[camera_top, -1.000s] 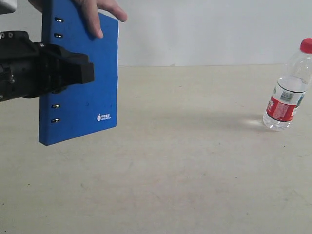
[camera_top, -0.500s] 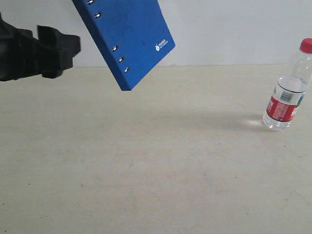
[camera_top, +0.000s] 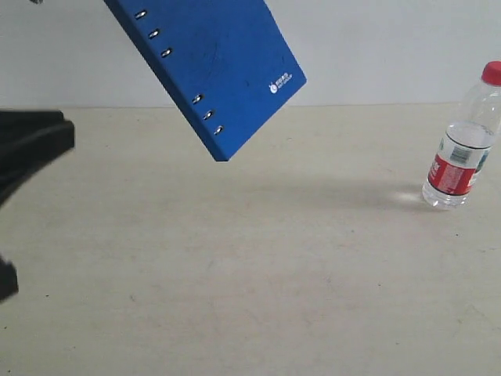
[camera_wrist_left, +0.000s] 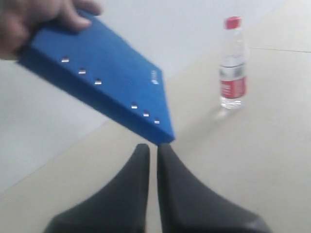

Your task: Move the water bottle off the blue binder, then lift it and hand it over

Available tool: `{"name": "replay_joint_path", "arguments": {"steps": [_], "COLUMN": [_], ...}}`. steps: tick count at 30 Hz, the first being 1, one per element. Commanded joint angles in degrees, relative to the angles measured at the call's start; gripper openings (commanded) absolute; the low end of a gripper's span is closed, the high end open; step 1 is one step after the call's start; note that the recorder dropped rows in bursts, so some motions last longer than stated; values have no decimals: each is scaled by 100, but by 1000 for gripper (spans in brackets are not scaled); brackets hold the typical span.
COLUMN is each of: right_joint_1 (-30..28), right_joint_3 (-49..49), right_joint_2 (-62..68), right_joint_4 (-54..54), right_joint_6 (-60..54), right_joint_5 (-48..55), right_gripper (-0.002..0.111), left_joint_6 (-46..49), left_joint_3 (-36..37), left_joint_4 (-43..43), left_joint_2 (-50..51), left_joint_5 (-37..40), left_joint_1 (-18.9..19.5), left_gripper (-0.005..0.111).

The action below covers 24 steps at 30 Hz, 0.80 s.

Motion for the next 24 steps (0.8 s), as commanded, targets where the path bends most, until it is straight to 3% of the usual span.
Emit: {"name": "replay_joint_path", "arguments": {"steps": [1, 5, 11, 15, 17, 24], "right_joint_1": [-5, -5, -5, -5, -5, -5], "right_joint_3": [-17, -64, 673, 1524, 1823, 2277], "right_joint_2": [79, 102, 419, 631, 717, 767], "right_joint_4": [-516, -639, -705, -812, -953, -1576], "right_joint_6": [532, 1372, 2741, 3948, 4015, 4198], "right_joint_5": [-1031, -3528, -3124, -4441, -4885, -3544], "right_gripper": [0, 0, 0, 0, 0, 0], "left_joint_6": [12, 301, 418, 418, 418, 418], "left_joint_3": [424, 613, 613, 574, 535, 497], "left_joint_4": [60, 74, 63, 6, 6, 6], "left_joint_2": [-4, 524, 1836, 2398, 2480, 2413], "left_joint_5": [1046, 889, 698, 698, 676, 361], "left_joint_1": [-43, -43, -43, -43, -43, -43], "left_gripper": [5, 5, 5, 5, 5, 5]}}
